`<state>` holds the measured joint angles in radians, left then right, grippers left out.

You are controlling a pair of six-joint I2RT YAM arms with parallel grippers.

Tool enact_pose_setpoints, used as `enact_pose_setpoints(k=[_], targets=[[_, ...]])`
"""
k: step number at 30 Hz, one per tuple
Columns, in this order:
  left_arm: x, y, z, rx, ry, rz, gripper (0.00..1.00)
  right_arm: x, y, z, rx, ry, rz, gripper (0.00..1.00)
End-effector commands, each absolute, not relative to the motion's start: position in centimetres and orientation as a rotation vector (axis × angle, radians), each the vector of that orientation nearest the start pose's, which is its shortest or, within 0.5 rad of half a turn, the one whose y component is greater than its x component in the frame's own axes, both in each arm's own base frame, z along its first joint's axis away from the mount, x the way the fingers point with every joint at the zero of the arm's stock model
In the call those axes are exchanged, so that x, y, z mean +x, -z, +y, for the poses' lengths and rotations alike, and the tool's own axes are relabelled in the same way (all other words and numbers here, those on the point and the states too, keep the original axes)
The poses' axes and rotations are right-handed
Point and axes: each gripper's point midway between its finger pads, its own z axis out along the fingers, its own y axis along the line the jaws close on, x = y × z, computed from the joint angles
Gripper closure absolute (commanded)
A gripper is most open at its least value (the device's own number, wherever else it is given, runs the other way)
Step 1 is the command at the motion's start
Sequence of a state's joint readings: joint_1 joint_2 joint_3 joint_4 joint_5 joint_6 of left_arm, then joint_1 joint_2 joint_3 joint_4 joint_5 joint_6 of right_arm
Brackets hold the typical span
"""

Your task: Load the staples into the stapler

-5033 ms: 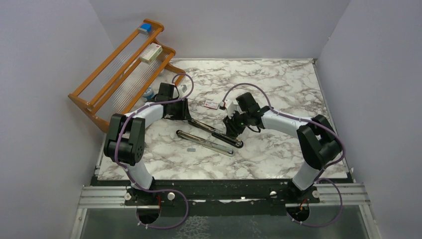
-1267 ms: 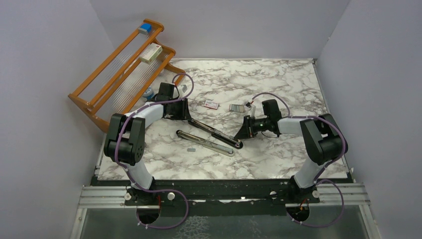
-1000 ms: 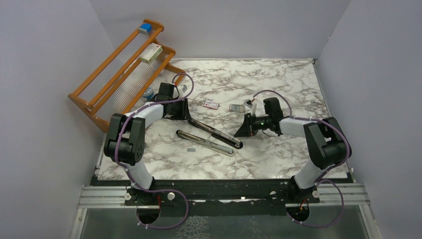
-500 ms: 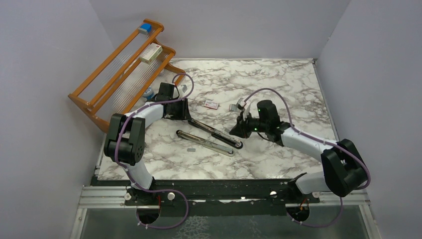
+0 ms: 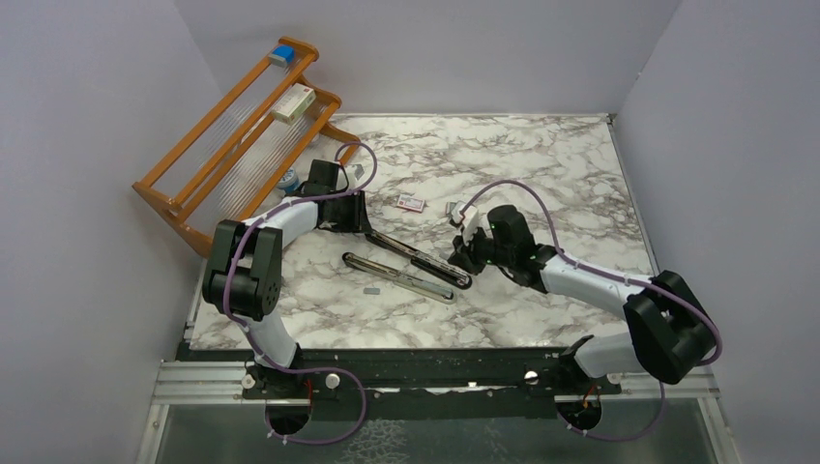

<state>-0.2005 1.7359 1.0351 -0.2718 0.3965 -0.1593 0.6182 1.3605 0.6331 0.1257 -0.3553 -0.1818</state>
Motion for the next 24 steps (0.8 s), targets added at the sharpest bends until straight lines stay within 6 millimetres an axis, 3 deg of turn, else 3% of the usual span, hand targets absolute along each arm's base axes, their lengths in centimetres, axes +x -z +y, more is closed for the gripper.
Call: enact_pose_setpoints(k=[1,24], targets=[[36.2,-2.8,-13.5,0.209,0.543,2.605,0.65,26.4,-7.7,25.8,-1.096,-0.600,1.927,0.90],[36.2,-2.7,-13.5,0.209,0.536,2.608,0.65,26.1,-6.4,26.3,-1.145,-0.594,1.967,0.90]])
